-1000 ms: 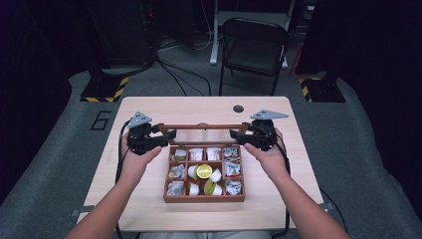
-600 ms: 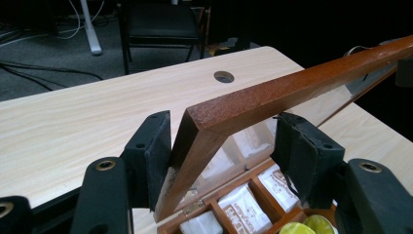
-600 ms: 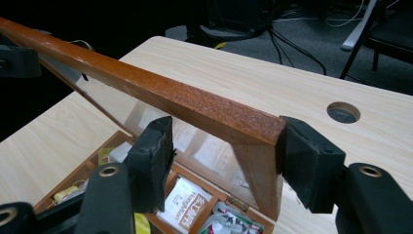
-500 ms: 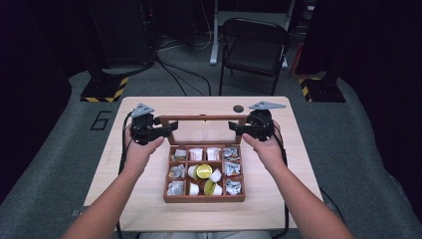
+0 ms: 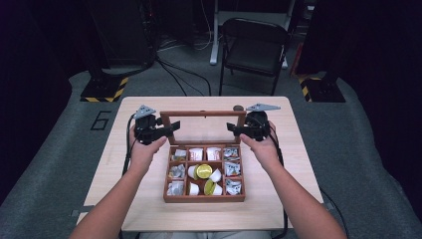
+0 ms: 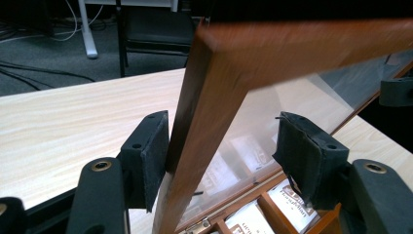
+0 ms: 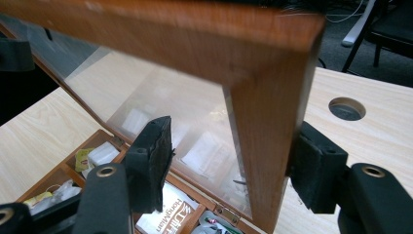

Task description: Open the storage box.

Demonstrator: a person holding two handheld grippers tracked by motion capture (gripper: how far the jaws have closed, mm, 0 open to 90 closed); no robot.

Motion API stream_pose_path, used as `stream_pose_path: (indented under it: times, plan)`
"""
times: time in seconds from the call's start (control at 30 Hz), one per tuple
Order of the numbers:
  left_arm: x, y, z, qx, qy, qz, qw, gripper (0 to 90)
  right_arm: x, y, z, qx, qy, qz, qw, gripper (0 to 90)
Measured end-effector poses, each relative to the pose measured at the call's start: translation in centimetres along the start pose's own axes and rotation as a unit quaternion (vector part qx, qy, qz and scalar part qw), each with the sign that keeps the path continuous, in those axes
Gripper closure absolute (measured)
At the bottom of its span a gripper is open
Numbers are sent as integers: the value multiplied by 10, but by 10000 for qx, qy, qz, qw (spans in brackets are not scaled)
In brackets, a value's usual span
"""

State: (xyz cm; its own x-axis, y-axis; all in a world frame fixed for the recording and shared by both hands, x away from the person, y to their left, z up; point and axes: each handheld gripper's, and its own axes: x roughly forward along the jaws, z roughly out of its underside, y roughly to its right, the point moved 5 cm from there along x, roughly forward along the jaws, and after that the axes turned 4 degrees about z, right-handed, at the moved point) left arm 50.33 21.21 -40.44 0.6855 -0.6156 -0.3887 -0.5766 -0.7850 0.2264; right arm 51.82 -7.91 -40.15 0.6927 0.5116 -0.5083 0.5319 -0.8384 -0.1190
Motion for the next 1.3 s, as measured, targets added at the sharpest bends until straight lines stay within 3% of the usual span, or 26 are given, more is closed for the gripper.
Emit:
stream_pose_path:
  times: [0.3, 0.47, 0.8, 1.03, 1.1, 1.3]
  plan:
    - [11, -5, 16, -95, -65, -51, 9999, 365, 11, 3, 13, 33, 61, 29, 10000, 365]
    - [15, -7, 24, -23, -48, -96, 9999, 365, 15, 4, 19, 40, 42, 24, 10000, 368]
    - [21, -22, 51, -72, -330, -104, 9994, 412, 18, 6, 21, -20, 37, 103, 9999, 384]
    - [25, -24, 63, -114, -429, -163, 9989, 446, 19, 6, 21, -23, 51, 97, 9999, 386]
    - [25, -23, 64, -35, -290, -289, 9992, 489, 19, 6, 21, -24, 57, 98, 9999, 386]
    - [26, -27, 67, -124, -270, -247, 9993, 514, 20, 6, 22, 27, 96, 103, 9999, 384]
